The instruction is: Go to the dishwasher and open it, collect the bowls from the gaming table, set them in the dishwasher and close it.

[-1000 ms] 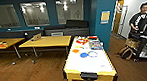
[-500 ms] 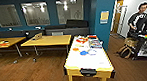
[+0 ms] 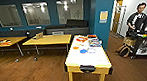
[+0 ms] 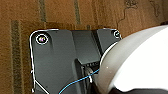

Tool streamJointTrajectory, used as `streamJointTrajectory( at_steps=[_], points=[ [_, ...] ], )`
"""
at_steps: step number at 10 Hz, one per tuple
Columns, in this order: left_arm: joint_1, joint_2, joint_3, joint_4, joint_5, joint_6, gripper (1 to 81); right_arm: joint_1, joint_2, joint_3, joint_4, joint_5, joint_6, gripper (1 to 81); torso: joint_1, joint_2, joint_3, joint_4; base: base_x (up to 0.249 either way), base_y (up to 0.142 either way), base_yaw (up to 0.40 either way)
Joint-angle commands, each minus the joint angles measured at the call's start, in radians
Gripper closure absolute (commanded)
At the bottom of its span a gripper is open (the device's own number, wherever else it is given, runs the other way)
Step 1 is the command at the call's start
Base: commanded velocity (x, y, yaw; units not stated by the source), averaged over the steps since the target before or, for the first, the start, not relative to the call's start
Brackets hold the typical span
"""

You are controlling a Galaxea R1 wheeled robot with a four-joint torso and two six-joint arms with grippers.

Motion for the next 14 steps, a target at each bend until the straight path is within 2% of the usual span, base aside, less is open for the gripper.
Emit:
streamJointTrajectory(
  at_steps=[1, 4, 14],
  points=[
    [-0.053, -0.015, 0.013, 0.015, 0.011, 0.001, 81.1, 0.043, -0.007, 0.011, -0.031, -0.027, -0.003, 81.1, 0.001, 0.0, 0.0, 0.0, -0.136, 0.0, 0.0],
    [-0.052, -0.011, 0.013, 0.027, 0.011, 0.003, 81.1, 0.042, 0.002, -0.004, -0.031, -0.025, -0.003, 81.1, 0.001, 0.0, 0.0, 0.0, -0.136, 0.0, 0.0],
    [-0.05, 0.017, -0.024, 0.029, 0.013, 0.003, 81.1, 0.048, 0.014, -0.01, -0.038, -0.027, -0.003, 81.1, 0.001, 0.0, 0.0, 0.0, -0.136, 0.0, 0.0]
  ],
)
